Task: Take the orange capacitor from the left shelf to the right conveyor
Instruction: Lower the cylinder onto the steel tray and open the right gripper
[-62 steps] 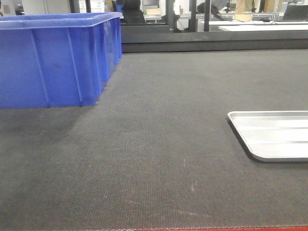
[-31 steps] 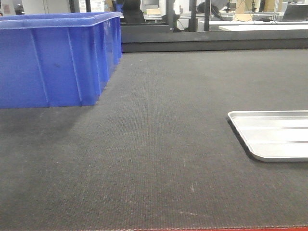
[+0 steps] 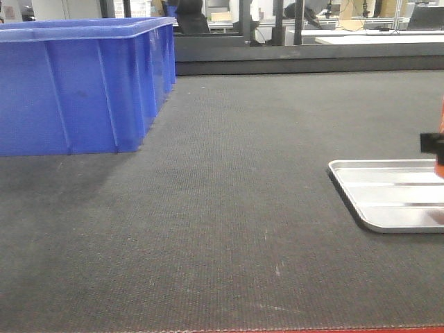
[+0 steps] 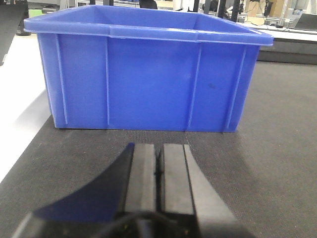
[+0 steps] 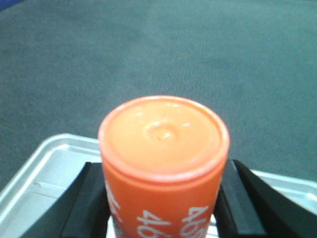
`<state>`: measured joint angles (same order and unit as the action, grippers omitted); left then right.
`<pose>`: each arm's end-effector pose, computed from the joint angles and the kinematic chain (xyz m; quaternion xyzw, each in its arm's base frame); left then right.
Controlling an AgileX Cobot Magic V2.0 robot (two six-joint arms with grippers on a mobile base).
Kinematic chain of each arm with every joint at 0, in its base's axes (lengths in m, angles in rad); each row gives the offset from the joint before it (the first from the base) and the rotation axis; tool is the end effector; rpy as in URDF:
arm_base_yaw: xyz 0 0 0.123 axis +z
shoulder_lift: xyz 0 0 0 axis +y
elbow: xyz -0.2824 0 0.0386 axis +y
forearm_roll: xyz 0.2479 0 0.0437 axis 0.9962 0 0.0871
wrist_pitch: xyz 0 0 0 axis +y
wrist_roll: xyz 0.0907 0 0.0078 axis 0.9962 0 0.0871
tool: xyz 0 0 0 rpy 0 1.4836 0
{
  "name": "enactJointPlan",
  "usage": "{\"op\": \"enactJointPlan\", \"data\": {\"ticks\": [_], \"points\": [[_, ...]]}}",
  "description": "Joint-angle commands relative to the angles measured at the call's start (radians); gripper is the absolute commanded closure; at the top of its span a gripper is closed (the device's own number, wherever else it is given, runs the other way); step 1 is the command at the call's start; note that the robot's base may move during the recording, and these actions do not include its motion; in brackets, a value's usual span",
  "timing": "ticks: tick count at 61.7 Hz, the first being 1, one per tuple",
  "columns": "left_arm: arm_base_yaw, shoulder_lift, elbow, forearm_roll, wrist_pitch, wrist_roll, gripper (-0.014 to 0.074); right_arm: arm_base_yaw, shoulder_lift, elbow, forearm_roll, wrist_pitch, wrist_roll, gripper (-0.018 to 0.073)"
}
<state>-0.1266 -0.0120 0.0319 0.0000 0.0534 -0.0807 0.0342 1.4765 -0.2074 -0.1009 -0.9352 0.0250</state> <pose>0.0564 -0.0072 0.1981 0.0161 0.7020 -0.0737 0.7082 0.2148 0.0147 0.1616 -0.0522 0.7875 0.0318 0.6133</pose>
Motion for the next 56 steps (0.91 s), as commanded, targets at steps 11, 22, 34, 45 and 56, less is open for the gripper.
{"op": "enactJointPlan", "data": {"ticks": [11,22,34,45,56], "points": [[-0.004,-0.02,-0.007,0.0,-0.09,-0.001,0.0701,-0.002,0.097,-0.023,-0.008,-0.203,-0.011,0.0402],[-0.004,-0.02,-0.007,0.0,-0.09,-0.001,0.0701,-0.002,0.095,-0.023,-0.002,-0.192,-0.01,0.025],[-0.004,-0.02,-0.007,0.0,-0.09,-0.001,0.0701,-0.002,0.094,-0.023,0.0,-0.179,-0.006,-0.0055],[-0.004,-0.02,-0.007,0.0,-0.09,-0.001,0.0701,-0.002,0.049,-0.023,0.0,-0.148,0.0,-0.0049],[-0.004,-0.02,-0.007,0.0,-0.09,-0.001,0.0701,-0.002,-0.108,-0.023,0.0,0.002,0.005,-0.0049]]}}
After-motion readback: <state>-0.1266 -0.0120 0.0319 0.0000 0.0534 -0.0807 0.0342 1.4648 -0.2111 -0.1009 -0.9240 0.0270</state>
